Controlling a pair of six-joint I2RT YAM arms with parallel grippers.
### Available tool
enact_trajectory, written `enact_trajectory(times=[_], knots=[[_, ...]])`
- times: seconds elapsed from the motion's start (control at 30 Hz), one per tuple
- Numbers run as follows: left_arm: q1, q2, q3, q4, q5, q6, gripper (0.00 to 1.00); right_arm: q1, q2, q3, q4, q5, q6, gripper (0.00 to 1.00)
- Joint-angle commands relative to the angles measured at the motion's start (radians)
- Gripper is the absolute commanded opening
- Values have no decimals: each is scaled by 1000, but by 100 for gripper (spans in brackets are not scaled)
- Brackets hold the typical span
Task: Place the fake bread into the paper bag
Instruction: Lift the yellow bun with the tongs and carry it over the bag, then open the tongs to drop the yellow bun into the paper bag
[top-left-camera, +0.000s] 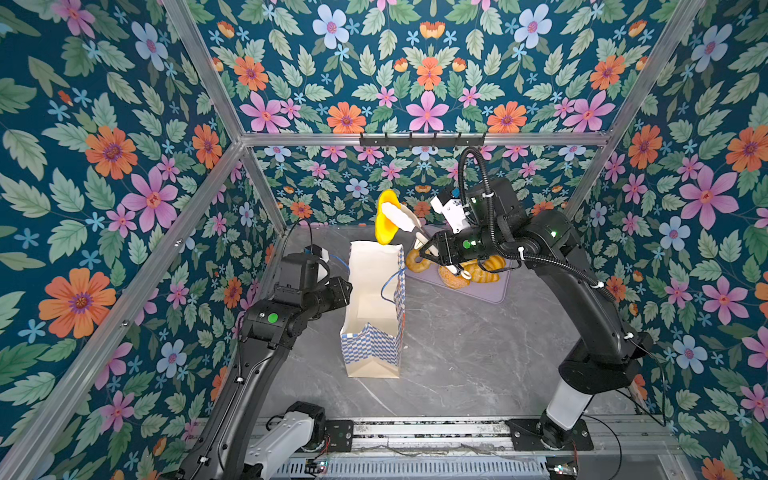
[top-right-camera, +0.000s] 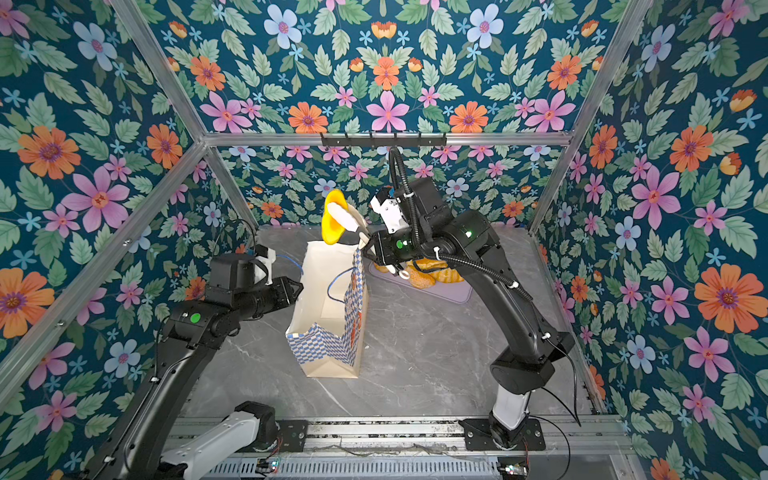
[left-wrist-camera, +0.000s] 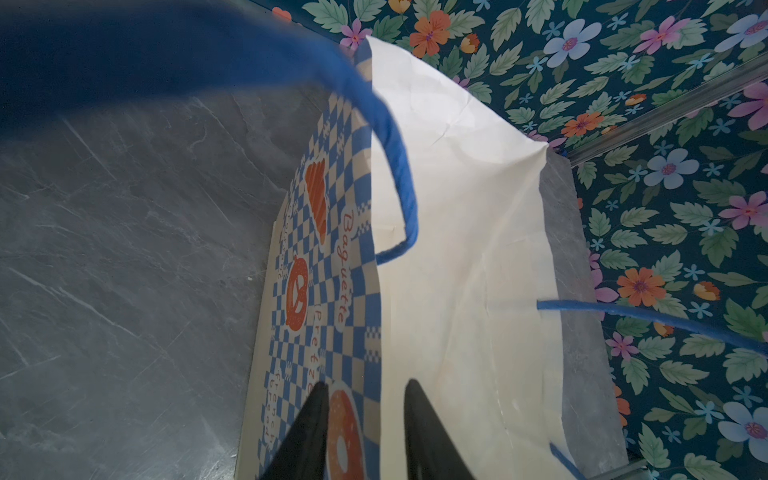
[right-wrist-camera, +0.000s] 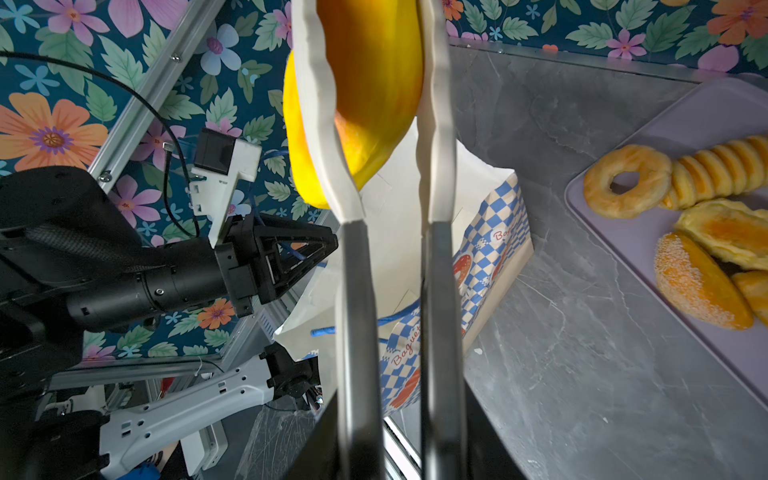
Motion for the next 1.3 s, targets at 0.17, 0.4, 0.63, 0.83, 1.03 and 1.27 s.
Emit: enact_trajectory(times=[0.17, 0.4, 0.63, 0.83, 1.03, 1.27], knots=[[1, 6, -5, 30, 9, 1, 39, 21, 29, 7, -94, 11, -62, 35], [1, 15, -16, 39, 19, 2, 33, 22, 46, -20, -136, 14, -90, 35], [0, 20, -14, 45, 21, 3, 26, 24, 87, 2, -175, -4, -112, 34], [1, 22, -14, 45, 21, 2, 23, 24, 108, 9, -195, -6, -120, 34], [1, 18, -14, 45, 21, 2, 23, 27, 129, 25, -201, -12, -121, 36], [1, 17, -17, 45, 21, 2, 23, 35, 143, 45, -211, -6, -122, 41]])
